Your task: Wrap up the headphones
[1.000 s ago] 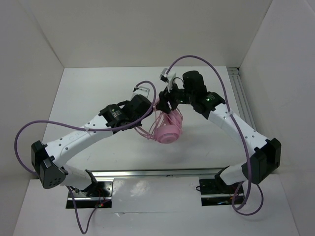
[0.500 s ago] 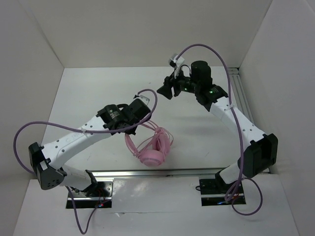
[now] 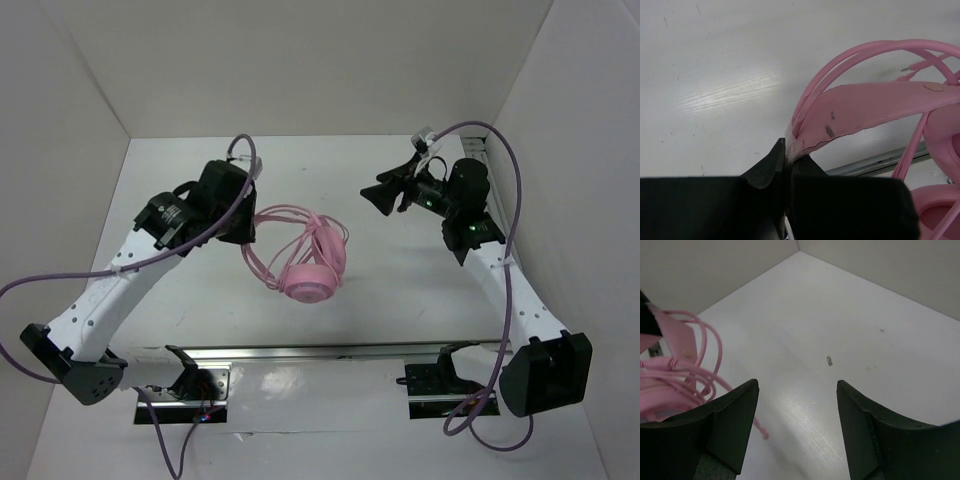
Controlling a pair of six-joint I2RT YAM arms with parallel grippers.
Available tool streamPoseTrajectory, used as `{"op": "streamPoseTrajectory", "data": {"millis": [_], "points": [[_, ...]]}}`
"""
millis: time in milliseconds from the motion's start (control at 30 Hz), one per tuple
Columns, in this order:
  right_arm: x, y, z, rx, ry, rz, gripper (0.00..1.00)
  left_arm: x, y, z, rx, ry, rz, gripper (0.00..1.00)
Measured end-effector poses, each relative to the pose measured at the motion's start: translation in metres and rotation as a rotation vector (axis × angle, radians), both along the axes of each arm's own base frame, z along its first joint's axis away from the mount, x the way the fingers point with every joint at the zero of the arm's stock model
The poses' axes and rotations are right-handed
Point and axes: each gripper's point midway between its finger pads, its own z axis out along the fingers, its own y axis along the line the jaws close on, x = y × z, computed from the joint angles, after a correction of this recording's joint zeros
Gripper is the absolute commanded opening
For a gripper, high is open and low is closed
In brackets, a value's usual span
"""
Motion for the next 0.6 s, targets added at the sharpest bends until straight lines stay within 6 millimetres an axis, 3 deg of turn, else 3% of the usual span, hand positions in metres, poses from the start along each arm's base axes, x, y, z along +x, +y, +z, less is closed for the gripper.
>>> {"op": "streamPoseTrajectory", "data": {"millis": [100,333,600], "points": [[-0.016,0.009,0.003,0.022,-0.017,0.066,0.72,0.008,0.004,0.015,-0.066,-0.019,0.021,0.00],[-0.052,0.047,-0.027,0.012,0.015,0.163,0.75,0.011,0.004,0.019,-0.157,0.021,0.012,0.00],[-0.038,0.060,-0.040,-0.003,-0.011,0.081,0.75,0.010,-0.011,0.025,-0.231,0.062,-0.049,0.00]]}}
